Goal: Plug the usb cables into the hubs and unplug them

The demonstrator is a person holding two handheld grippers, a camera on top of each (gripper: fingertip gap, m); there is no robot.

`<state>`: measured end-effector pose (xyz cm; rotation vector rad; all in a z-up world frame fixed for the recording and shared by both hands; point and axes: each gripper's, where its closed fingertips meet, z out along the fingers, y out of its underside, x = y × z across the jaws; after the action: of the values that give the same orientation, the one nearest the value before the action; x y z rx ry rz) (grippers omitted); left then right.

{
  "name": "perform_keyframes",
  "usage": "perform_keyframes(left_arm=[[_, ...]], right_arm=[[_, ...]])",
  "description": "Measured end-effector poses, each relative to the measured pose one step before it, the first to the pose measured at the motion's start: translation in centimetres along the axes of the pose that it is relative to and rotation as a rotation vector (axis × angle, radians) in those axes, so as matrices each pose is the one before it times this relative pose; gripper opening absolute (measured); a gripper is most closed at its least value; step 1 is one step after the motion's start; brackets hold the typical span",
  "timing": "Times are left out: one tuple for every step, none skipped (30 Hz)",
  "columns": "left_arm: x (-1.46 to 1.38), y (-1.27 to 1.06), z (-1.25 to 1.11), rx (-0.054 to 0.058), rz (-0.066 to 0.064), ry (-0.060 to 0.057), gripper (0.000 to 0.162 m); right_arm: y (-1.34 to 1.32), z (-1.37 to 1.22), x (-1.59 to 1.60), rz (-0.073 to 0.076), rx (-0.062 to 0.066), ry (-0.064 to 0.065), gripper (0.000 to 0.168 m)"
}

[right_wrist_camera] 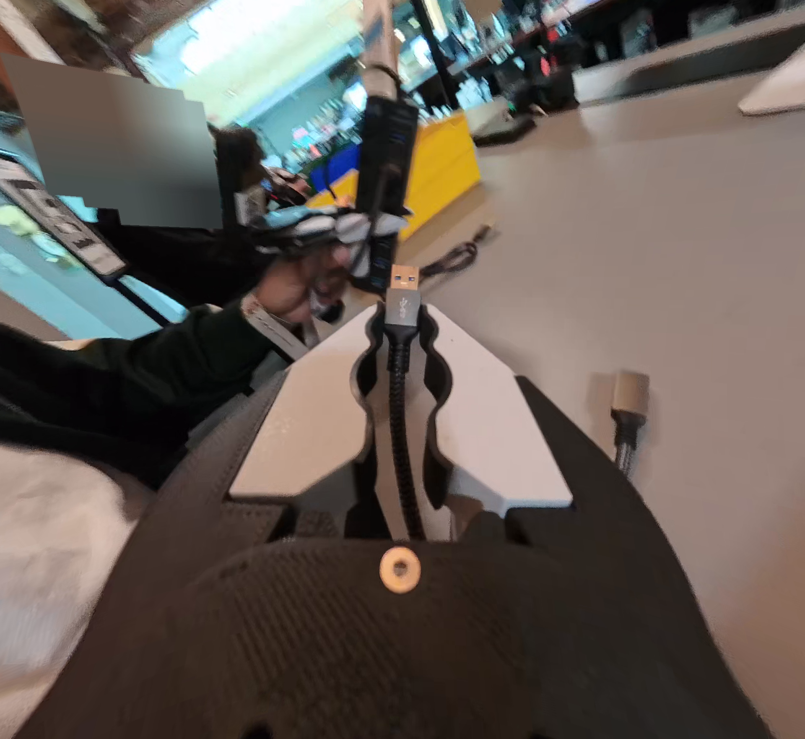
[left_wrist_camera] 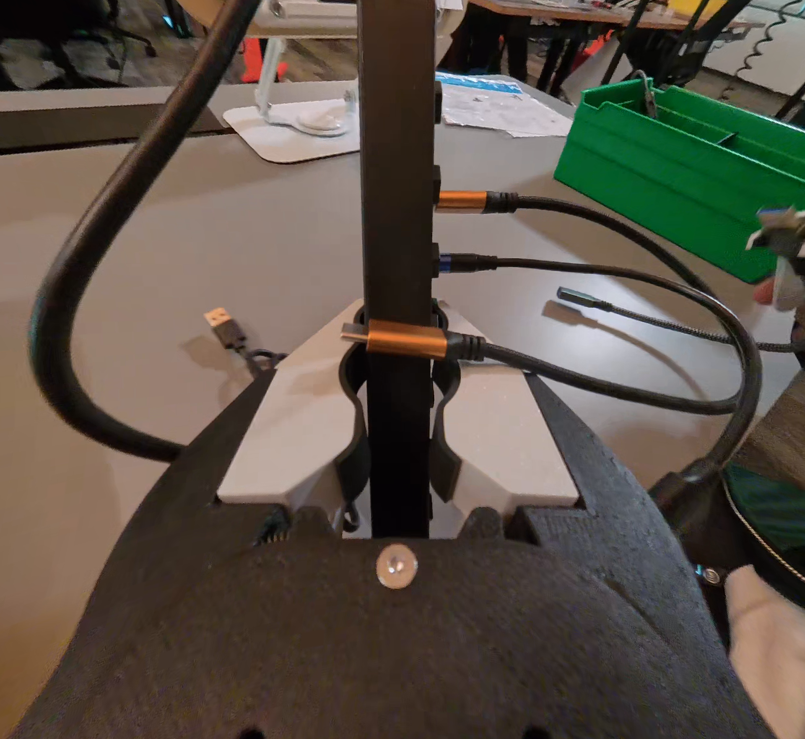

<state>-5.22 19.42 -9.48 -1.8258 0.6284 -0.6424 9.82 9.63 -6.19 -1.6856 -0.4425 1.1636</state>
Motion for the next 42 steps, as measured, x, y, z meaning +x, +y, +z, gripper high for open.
perform_keyframes(left_arm=[[0.303, 0.258, 0.106, -0.0080, -0.0039, 0.0152, 0.024], [0.396, 0.211, 0.059, -0.0043, -0.0001, 0.0229, 0.024], [0.326, 0.133, 0.002, -0.0003, 0.0005, 0.0172, 0.024], [0.199, 0.064, -0.004, 0.0002, -0.0013, 0.0081, 0.023], [0.236, 0.015, -0.013, 0.0018, -0.0049, 0.0142, 0.023], [0.261, -0.042, 0.005, 0.0041, -0.0089, 0.0189, 0.023], [0.164, -0.031, 0.014, 0.0029, -0.0139, 0.0131, 0.023], [0.095, 0.009, 0.024, 0.0010, -0.0150, 0.0106, 0.023], [0.113, 0.041, 0.046, 0.0002, -0.0135, 0.0127, 0.023], [0.103, 0.062, 0.044, 0.0006, -0.0100, 0.0122, 0.023], [0.067, 0.106, 0.069, -0.0006, -0.0084, 0.0087, 0.023], [0.054, 0.149, 0.076, -0.0032, -0.0073, 0.0073, 0.023], [0.078, 0.174, 0.092, -0.0058, -0.0071, 0.0089, 0.023], [0.086, 0.174, 0.100, -0.0054, -0.0063, 0.0082, 0.023], [0.060, 0.120, 0.083, -0.0024, -0.0049, 0.0048, 0.023], [0.072, 0.099, 0.070, -0.0021, -0.0033, 0.0039, 0.024], [0.085, 0.097, 0.045, -0.0036, -0.0017, 0.0045, 0.024], [0.079, 0.049, 0.021, -0.0024, -0.0007, 0.0040, 0.024], [0.069, 0.017, 0.001, -0.0008, -0.0015, 0.0023, 0.024], [0.055, -0.015, -0.018, 0.0001, -0.0021, 0.0023, 0.024], [0.044, -0.005, -0.029, 0.0005, -0.0028, 0.0034, 0.024], [0.036, -0.003, -0.009, 0.0011, -0.0044, 0.0036, 0.024], [-0.013, 0.003, 0.005, 0.0015, -0.0066, 0.0026, 0.023], [-0.029, 0.036, 0.019, 0.0001, -0.0083, 0.0029, 0.023], [-0.036, 0.046, 0.047, -0.0007, -0.0099, 0.0038, 0.023], [-0.076, 0.064, 0.072, -0.0017, -0.0143, 0.0022, 0.023], [-0.113, 0.107, 0.101, -0.0070, -0.0190, 0.0005, 0.023], [-0.113, 0.154, 0.082, -0.0076, -0.0183, 0.0017, 0.023], [-0.084, 0.091, 0.055, -0.0016, -0.0151, 0.0032, 0.023], [-0.062, 0.035, 0.008, 0.0026, -0.0106, 0.0030, 0.023], [-0.027, 0.028, -0.010, 0.0012, -0.0068, 0.0028, 0.023], [-0.029, 0.016, -0.009, -0.0004, -0.0040, 0.0017, 0.023], [-0.027, 0.003, -0.021, -0.0006, -0.0017, 0.0007, 0.023], [-0.009, -0.019, -0.005, 0.0010, -0.0008, 0.0003, 0.023], [-0.002, -0.020, -0.004, 0.0011, -0.0007, 0.0008, 0.023], [0.019, 0.010, -0.006, -0.0001, -0.0009, 0.0016, 0.023], [0.025, 0.028, 0.011, -0.0012, -0.0006, 0.0022, 0.023], [0.024, 0.036, 0.007, -0.0017, -0.0010, 0.0019, 0.023], [0.012, 0.031, 0.006, -0.0004, -0.0013, 0.0012, 0.023], [0.017, 0.015, 0.015, 0.0001, -0.0010, 0.0009, 0.024], [0.009, 0.013, 0.018, -0.0001, -0.0010, 0.0009, 0.023], [0.019, 0.029, 0.023, -0.0003, -0.0009, 0.0010, 0.023]], right_arm=[[-0.940, -0.342, -0.437, 0.0017, 0.0386, -0.0196, 0.015], [-1.342, -0.537, -0.576, -0.0019, 0.0456, -0.0235, 0.015], [-1.799, -0.719, -0.684, -0.0124, 0.0546, -0.0228, 0.015], [-2.097, -0.855, -0.506, -0.0255, 0.0540, -0.0048, 0.015], [-2.297, -0.975, -0.362, -0.0384, 0.0502, 0.0079, 0.015], [-2.426, -1.044, -0.160, -0.0468, 0.0468, 0.0205, 0.015], [-2.484, -1.104, 0.071, -0.0530, 0.0445, 0.0345, 0.015], [-2.470, -1.148, 0.213, -0.0580, 0.0451, 0.0402, 0.014], [-2.321, -1.144, 0.400, -0.0633, 0.0432, 0.0486, 0.015], [-2.027, -1.100, 0.637, -0.0694, 0.0354, 0.0568, 0.015], [-1.595, -0.999, 0.845, -0.0744, 0.0245, 0.0608, 0.015], [-1.073, -0.895, 1.179, -0.0721, 0.0108, 0.0698, 0.015], [-0.472, -0.740, 1.445, -0.0613, -0.0039, 0.0744, 0.015], [0.067, -0.578, 1.510, -0.0502, -0.0127, 0.0654, 0.015], [0.535, -0.453, 1.575, -0.0438, -0.0176, 0.0606, 0.015], [1.011, -0.341, 1.708, -0.0366, -0.0228, 0.0629, 0.015], [1.351, -0.228, 1.714, -0.0243, -0.0244, 0.0594, 0.015], [1.528, -0.142, 1.622, -0.0076, -0.0202, 0.0535, 0.015], [1.515, -0.128, 1.514, 0.0114, -0.0144, 0.0484, 0.015], [1.390, -0.094, 1.341, 0.0290, -0.0098, 0.0381, 0.015], [1.224, -0.078, 1.112, 0.0431, -0.0085, 0.0245, 0.015], [1.035, -0.067, 0.991, 0.0522, -0.0091, 0.0187, 0.015], [0.782, -0.113, 0.954, 0.0545, -0.0030, 0.0199, 0.015], [0.527, -0.145, 0.910, 0.0542, 0.0071, 0.0218, 0.015], [0.411, -0.100, 0.864, 0.0544, 0.0102, 0.0215, 0.015], [0.378, -0.014, 0.802, 0.0525, 0.0082, 0.0196, 0.015], [0.283, 0.097, 0.730, 0.0516, 0.0071, 0.0186, 0.016], [0.225, 0.161, 0.643, 0.0511, 0.0014, 0.0206, 0.016], [0.272, 0.198, 0.649, 0.0396, -0.0080, 0.0268, 0.016], [0.384, 0.225, 0.679, 0.0193, -0.0182, 0.0337, 0.016], [0.550, 0.198, 0.672, 0.0081, -0.0323, 0.0376, 0.016], [0.587, 0.171, 0.529, 0.0017, -0.0369, 0.0307, 0.022], [0.463, 0.186, 0.200, -0.0063, -0.0293, 0.0111, 0.030], [0.303, 0.119, -0.091, -0.0056, -0.0202, -0.0053, 0.037], [0.030, 0.023, -0.172, -0.0010, -0.0053, -0.0057, 0.047], [-0.267, -0.078, -0.159, -0.0036, 0.0113, -0.0009, 0.048], [-0.407, -0.119, -0.173, -0.0126, 0.0170, 0.0016, 0.049], [-0.393, -0.144, -0.151, -0.0201, 0.0126, 0.0053, 0.051], [-0.384, -0.169, -0.248, -0.0238, 0.0105, 0.0032, 0.054], [-0.463, -0.201, -0.544, -0.0247, 0.0156, -0.0098, 0.054], [-0.474, -0.194, -0.894, -0.0246, 0.0176, -0.0232, 0.054], [-0.401, -0.133, -1.168, -0.0264, 0.0139, -0.0306, 0.057]])
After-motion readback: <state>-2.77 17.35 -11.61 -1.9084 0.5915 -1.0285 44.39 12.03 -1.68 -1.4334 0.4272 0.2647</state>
